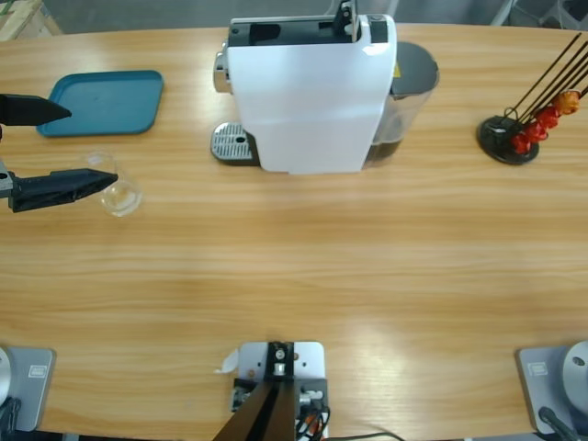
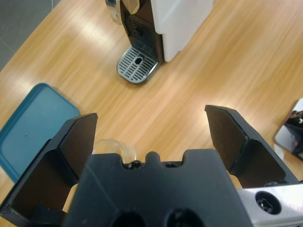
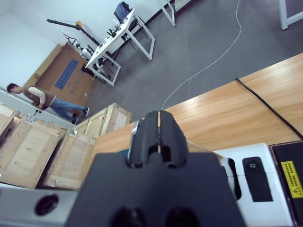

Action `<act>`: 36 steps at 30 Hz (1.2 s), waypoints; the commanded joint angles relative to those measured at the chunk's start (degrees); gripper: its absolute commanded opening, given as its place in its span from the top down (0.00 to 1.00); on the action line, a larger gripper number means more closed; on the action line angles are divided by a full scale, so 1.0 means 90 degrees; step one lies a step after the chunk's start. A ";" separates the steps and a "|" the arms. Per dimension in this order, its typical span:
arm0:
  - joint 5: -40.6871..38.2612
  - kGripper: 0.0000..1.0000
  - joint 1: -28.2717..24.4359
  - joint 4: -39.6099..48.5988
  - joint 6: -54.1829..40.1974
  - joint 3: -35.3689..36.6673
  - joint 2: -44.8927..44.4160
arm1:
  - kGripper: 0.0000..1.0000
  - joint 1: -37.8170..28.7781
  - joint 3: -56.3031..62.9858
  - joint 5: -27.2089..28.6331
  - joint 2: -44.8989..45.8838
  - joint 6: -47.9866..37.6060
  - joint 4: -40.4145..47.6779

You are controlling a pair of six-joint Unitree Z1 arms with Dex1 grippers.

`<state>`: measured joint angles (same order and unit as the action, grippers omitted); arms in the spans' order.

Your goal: Pour coffee

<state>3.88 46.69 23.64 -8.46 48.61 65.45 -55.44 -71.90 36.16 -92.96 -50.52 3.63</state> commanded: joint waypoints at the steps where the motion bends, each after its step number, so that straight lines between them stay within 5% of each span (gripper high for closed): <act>1: 0.0057 0.00 0.0047 -0.0045 -0.0056 -0.0254 -0.0023 | 1.00 -0.0188 0.0001 -0.0056 -0.0562 -0.0031 0.0056; 36: 0.0038 0.00 0.0047 -0.0082 -0.0086 -0.0440 -0.0054 | 1.00 -0.0695 -0.0399 -0.0336 -0.1855 -0.0021 0.0036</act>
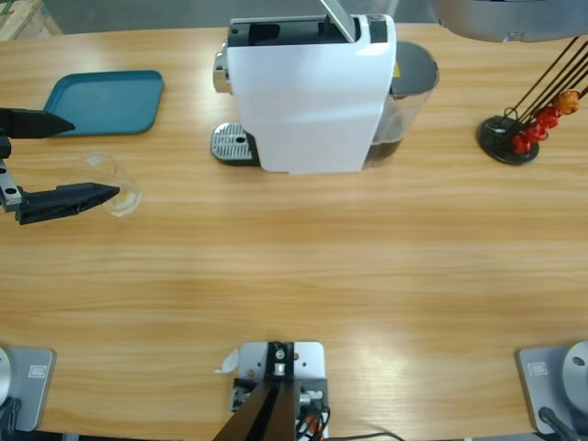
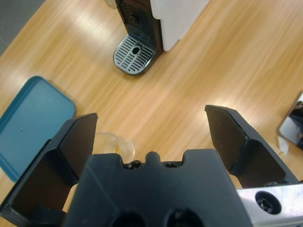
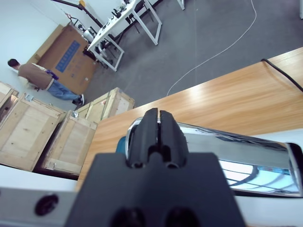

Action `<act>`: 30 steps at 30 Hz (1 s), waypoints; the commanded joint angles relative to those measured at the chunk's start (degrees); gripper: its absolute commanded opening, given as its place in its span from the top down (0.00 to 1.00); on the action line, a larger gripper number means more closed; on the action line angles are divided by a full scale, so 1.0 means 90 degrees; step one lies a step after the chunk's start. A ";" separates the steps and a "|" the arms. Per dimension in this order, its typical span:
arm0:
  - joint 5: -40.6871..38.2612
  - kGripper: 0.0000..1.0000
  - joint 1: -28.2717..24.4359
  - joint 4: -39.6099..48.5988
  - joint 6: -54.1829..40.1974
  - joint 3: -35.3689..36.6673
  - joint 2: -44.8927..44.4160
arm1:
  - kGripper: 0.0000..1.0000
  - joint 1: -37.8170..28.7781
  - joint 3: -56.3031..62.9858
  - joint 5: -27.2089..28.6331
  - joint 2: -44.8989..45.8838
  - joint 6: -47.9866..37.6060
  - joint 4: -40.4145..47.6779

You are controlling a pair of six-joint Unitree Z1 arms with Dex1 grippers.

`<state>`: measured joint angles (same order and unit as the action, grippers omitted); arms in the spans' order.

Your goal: Pour coffee

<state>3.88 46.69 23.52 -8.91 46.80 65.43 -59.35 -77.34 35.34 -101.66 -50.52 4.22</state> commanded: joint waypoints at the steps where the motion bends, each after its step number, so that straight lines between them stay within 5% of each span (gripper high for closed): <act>1: 0.0038 0.00 0.0047 -0.0077 -0.0035 -0.0241 -0.0044 | 1.00 -0.0261 0.0205 -0.0271 -0.0931 -0.0019 -0.0029; 30: 0.0038 0.00 0.0047 -0.0229 -0.0035 -0.0337 -0.0036 | 1.00 -0.0261 0.0302 -0.0812 -0.1670 0.0125 -0.0440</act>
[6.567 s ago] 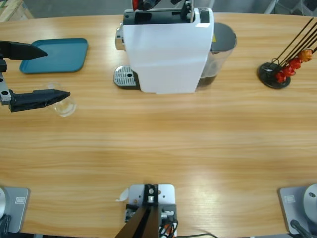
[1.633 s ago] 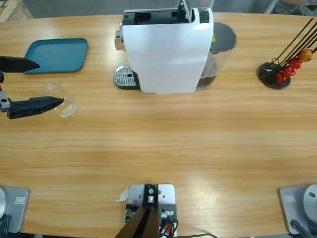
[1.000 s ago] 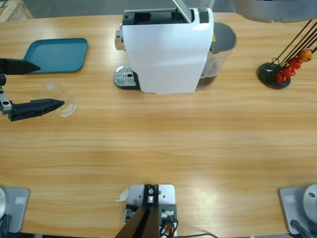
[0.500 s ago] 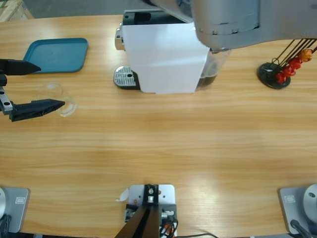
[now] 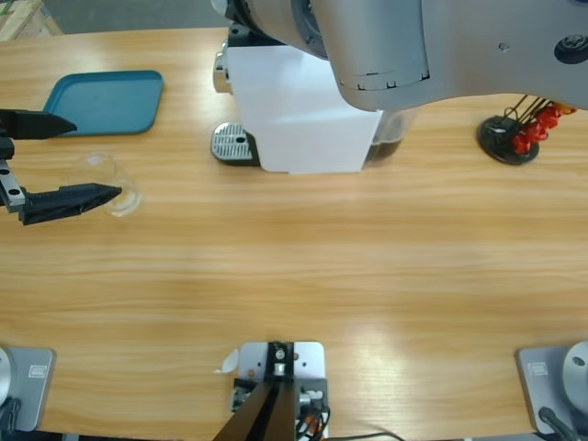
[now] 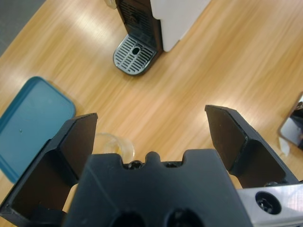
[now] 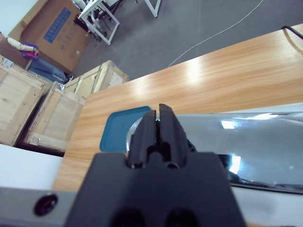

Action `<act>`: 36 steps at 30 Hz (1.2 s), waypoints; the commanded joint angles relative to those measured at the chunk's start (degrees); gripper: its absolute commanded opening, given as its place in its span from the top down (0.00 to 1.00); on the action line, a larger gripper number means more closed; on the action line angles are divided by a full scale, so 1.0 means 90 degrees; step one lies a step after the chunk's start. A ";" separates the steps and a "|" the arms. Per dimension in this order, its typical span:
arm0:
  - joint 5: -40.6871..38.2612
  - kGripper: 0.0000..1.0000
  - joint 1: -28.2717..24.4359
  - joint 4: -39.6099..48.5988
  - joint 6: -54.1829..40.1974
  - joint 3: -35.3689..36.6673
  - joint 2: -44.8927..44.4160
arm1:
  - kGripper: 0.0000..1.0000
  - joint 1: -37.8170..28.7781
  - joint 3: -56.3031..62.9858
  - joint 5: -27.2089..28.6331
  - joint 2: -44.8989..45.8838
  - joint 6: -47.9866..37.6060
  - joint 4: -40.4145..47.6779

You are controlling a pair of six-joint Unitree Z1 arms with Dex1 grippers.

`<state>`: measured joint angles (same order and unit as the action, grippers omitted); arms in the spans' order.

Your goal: Pour coffee

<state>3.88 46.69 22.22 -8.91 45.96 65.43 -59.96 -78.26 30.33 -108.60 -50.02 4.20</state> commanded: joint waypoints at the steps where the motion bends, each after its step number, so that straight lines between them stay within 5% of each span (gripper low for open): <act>1: 0.0038 0.00 0.0047 -0.0084 -0.0035 -0.0243 -0.0046 | 1.00 -0.0193 0.0404 -0.0298 -0.0931 0.0054 -0.0484; 32: 0.0038 0.00 0.0047 -0.0123 -0.0035 -0.0272 -0.0014 | 1.00 0.0149 0.0394 -0.0774 -0.1447 0.0024 -0.1180; 35: 0.0038 0.00 0.0047 -0.0150 -0.0025 -0.0270 -0.0016 | 1.00 0.0149 0.0342 -0.0645 -0.1203 0.0591 -0.1190; 36: 0.0038 0.00 0.0047 -0.0170 -0.0025 -0.0263 -0.0026 | 0.70 0.0149 0.0320 -0.0647 -0.1074 0.0894 -0.1195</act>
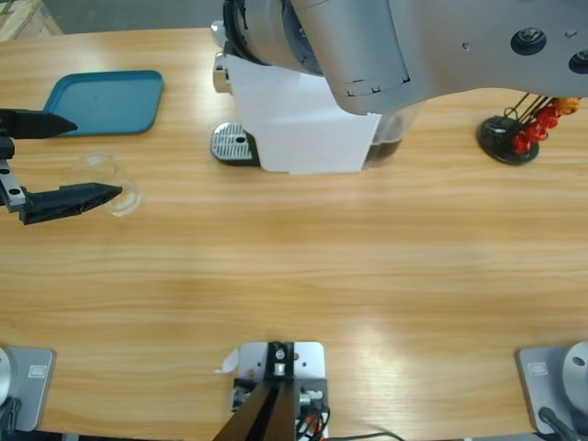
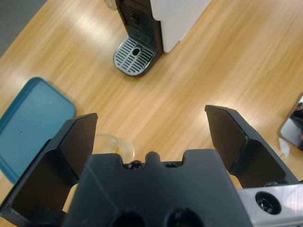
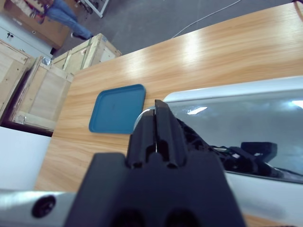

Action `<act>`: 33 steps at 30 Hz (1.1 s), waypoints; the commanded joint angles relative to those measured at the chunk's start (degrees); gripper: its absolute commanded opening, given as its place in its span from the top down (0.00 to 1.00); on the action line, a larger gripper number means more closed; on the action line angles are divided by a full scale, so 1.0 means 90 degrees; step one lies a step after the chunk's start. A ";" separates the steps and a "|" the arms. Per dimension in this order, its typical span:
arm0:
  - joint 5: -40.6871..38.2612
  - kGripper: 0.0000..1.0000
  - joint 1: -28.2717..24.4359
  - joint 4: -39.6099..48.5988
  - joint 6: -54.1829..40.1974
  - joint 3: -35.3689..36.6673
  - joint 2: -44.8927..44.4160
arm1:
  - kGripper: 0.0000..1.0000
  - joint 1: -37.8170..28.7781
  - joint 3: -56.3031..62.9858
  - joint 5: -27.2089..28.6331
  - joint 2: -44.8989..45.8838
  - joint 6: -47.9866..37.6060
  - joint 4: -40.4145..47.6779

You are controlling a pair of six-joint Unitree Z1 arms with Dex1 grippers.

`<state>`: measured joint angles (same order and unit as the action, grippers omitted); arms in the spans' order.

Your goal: Pour coffee

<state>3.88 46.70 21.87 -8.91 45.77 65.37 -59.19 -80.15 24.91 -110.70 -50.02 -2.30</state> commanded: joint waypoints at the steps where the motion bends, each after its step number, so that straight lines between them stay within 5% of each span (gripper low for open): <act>1: 0.0038 0.00 0.0046 -0.0156 -0.0021 -0.0242 -0.0031 | 0.23 0.0063 0.0488 -0.0039 -0.0673 0.1228 -0.0477; 2: 0.0038 0.00 0.0046 -0.0186 -0.0016 -0.0234 -0.0043 | 0.03 0.0063 0.0457 -0.0022 -0.0473 0.1537 -0.0481; 3: 0.0038 0.00 0.0046 -0.0209 -0.0008 -0.0215 -0.0053 | 0.00 0.0063 0.0431 -0.0010 -0.0278 0.1847 -0.0496; 18: 0.0038 0.00 -0.0001 -0.0281 0.0385 -0.0262 -0.0326 | 0.00 0.0102 0.0394 -0.0069 0.2491 0.4253 -0.2283; 28: 0.0106 0.00 -0.0462 0.0851 0.0443 0.0067 -0.0543 | 0.00 0.0102 0.0529 -0.1078 0.3812 0.4304 -0.5234; 33: 0.0102 0.00 -0.0468 0.1174 0.0430 -0.0019 -0.0691 | 0.00 0.0102 0.1216 -0.1371 0.4394 0.4308 -0.5477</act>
<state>3.91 43.15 28.34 -5.47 46.55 62.10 -58.68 -77.02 15.93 -78.36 -11.50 -47.72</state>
